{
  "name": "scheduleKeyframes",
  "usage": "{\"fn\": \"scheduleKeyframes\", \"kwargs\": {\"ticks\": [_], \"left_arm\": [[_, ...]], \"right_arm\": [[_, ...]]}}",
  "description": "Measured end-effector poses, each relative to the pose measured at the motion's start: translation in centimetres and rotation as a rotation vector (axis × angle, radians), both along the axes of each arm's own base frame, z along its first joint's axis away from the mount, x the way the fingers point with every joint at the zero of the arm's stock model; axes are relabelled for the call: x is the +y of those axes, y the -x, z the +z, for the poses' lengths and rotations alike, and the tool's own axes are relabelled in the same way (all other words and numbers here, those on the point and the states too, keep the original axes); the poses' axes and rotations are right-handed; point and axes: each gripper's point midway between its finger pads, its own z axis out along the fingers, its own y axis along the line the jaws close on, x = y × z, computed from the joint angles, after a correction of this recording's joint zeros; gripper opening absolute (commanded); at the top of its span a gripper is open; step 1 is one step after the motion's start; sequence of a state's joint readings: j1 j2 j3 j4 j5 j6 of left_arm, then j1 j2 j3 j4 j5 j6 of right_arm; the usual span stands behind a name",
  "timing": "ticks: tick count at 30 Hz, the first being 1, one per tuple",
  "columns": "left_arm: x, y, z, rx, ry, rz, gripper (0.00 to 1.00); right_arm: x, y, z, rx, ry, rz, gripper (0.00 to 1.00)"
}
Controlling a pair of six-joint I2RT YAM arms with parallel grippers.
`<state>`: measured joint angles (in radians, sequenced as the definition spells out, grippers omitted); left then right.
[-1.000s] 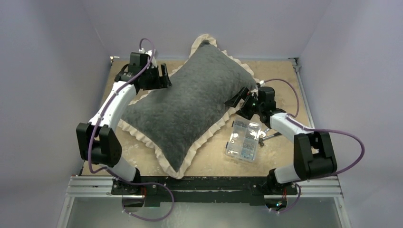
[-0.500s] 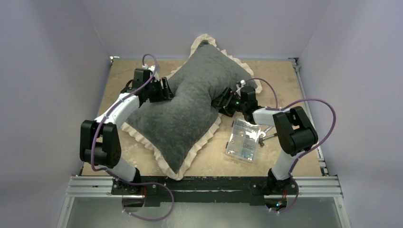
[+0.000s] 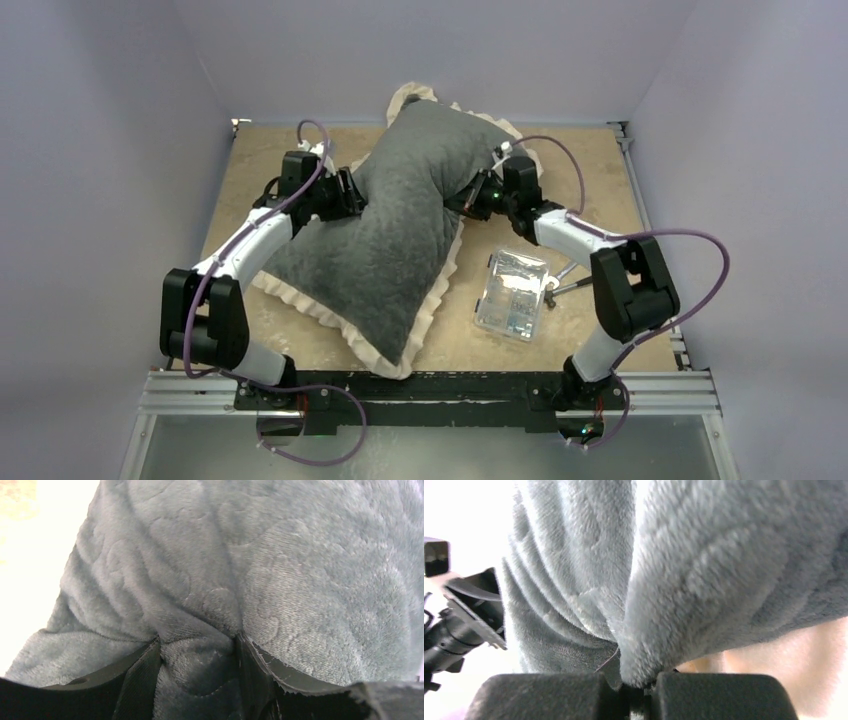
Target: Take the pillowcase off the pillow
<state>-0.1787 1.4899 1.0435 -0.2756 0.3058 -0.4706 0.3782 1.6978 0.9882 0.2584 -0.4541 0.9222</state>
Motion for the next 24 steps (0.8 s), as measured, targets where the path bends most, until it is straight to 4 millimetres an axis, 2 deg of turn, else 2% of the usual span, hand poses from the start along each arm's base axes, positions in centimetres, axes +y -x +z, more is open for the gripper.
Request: {"fn": "scheduleKeyframes", "kwargs": {"ticks": [3,6,10,13,16,18,21,24], "left_arm": [[-1.5,0.5,0.1,0.009,0.012,-0.017,0.52],[-3.9,1.2,0.5,0.017,0.037,-0.046,0.53],[-7.9,2.5,0.7,0.034,0.087,-0.108,0.54],[-11.1,4.1,0.2,0.066,0.119,-0.174,0.55],[-13.9,5.7,-0.8,0.101,0.133,-0.234,0.56],[-15.0,6.4,-1.3,0.116,0.134,-0.255,0.57],[-15.5,7.3,-2.4,0.133,0.131,-0.247,0.58],[-15.0,7.6,-4.0,0.148,0.129,-0.210,0.58]], "right_arm": [[-0.3,-0.4,3.5,-0.058,0.042,0.000,0.00],[-0.8,-1.0,7.7,-0.137,0.082,-0.006,0.00],[-1.3,-1.4,13.0,-0.242,0.104,-0.012,0.00],[-1.5,-1.2,15.8,-0.297,0.109,-0.007,0.00],[-1.6,-0.9,16.7,-0.312,0.121,0.002,0.01],[-1.5,-0.6,16.2,-0.298,0.136,0.011,0.01],[-0.9,-0.3,15.1,-0.275,0.160,0.032,0.01],[0.8,0.0,14.0,-0.265,0.174,0.069,0.00]]}}
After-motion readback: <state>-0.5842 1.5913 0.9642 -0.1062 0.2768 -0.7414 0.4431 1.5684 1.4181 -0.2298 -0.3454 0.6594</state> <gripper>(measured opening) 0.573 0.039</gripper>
